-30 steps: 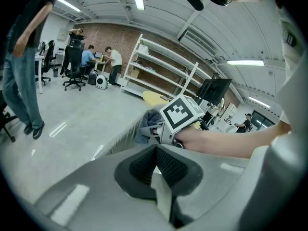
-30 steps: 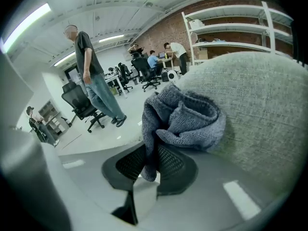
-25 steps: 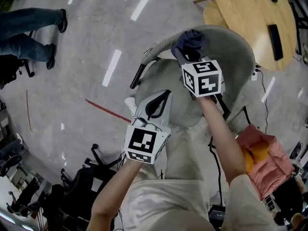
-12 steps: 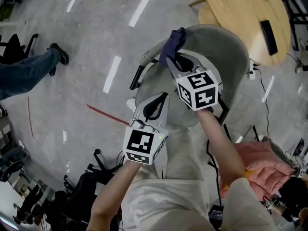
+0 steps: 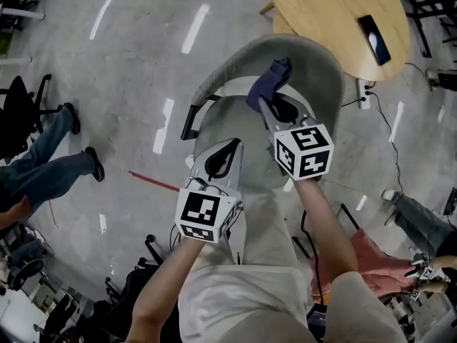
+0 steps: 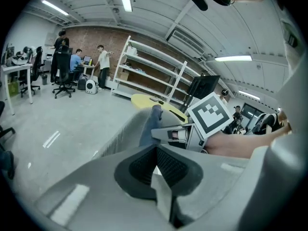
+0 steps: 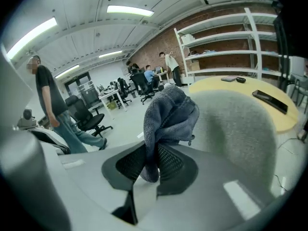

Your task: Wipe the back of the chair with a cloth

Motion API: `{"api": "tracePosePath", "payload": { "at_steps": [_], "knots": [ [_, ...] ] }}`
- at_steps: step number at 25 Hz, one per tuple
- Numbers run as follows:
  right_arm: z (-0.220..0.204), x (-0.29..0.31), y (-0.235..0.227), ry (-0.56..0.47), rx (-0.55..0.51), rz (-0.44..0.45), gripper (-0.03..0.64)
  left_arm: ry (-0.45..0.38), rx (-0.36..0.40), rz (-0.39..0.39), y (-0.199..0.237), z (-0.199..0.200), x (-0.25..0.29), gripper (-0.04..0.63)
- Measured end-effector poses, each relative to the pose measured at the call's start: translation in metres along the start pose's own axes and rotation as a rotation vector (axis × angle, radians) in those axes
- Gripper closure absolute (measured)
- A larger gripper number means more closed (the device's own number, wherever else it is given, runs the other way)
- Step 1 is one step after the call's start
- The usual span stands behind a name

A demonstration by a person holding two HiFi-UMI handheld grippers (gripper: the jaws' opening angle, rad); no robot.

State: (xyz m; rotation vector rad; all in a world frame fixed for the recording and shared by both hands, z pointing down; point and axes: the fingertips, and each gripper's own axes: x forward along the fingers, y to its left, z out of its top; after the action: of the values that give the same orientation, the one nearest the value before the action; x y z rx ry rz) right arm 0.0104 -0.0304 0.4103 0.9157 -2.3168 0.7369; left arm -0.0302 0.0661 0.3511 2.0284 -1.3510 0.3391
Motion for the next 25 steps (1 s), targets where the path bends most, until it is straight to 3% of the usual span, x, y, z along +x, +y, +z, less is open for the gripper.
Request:
{"api": "tracePosePath", "payload": {
  "at_steps": [17, 25],
  "knots": [
    [-0.006, -0.094, -0.104, -0.085, 0.093, -0.230, 0.537, 0.043, 0.102, -0.142, -0.075, 0.010, 0.039, 0.595],
    [-0.016, -0.104, -0.150, 0.008, 0.097, -0.320, 0.537, 0.052, 0.107, -0.156, -0.080, 0.013, 0.048, 0.595]
  ]
}}
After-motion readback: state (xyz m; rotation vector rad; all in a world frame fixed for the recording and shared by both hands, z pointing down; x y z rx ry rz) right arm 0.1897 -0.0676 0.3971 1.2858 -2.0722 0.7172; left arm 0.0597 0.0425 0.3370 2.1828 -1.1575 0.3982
